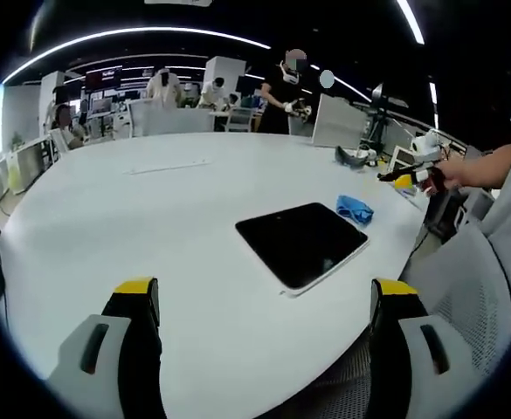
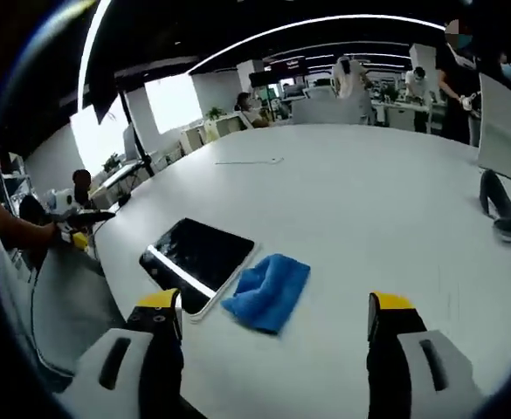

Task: Wipe the mirror surface with the cleaning cloth until all visible marks leave the cleaned area.

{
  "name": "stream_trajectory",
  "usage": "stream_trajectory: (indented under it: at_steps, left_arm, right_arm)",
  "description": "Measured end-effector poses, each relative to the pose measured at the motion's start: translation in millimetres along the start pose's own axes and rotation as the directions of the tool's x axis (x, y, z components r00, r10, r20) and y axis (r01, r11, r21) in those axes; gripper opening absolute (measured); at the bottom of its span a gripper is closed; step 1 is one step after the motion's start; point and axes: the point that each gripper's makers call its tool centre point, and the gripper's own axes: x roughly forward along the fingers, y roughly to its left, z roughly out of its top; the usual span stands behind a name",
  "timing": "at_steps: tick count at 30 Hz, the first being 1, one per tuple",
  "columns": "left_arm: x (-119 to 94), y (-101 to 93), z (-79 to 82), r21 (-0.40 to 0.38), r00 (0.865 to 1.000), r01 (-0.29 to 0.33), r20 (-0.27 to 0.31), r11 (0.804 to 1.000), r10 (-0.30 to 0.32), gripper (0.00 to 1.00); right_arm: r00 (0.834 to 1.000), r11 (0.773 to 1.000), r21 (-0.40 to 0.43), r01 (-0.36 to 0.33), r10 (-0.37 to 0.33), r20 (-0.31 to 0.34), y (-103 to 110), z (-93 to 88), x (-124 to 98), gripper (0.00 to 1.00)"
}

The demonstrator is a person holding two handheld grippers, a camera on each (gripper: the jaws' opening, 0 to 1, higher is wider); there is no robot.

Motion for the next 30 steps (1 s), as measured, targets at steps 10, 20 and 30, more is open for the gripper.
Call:
stream_trajectory:
  at_steps: [10,20,30]
  left_arm:
    - [-1.3,1.5,-2.5,0.006,1.000,-0.019,-0.022,1.000,0.019,0.99]
    - [-1.5,-1.9,-15.3,0.018,0.995,-0.023,-0.096,1.000,0.024,0.99]
    - [-2.3,3.8,-14.4,0.008,0.995,-0.040,-0.096,0.999,0.040,0.99]
  right_arm:
    - [0.996,0.998,0.063,0.014,-0.020,0.085,5.3,-22.3,-29.6,0.98]
    - [0.993,0.998,0.060,-0.008,0.001,0.116,2.7,-18.2,-30.3,0.98]
    - [0.993,0.997,0.053,-0.047,0.041,0.111,9.7,-10.5,-18.9,0.98]
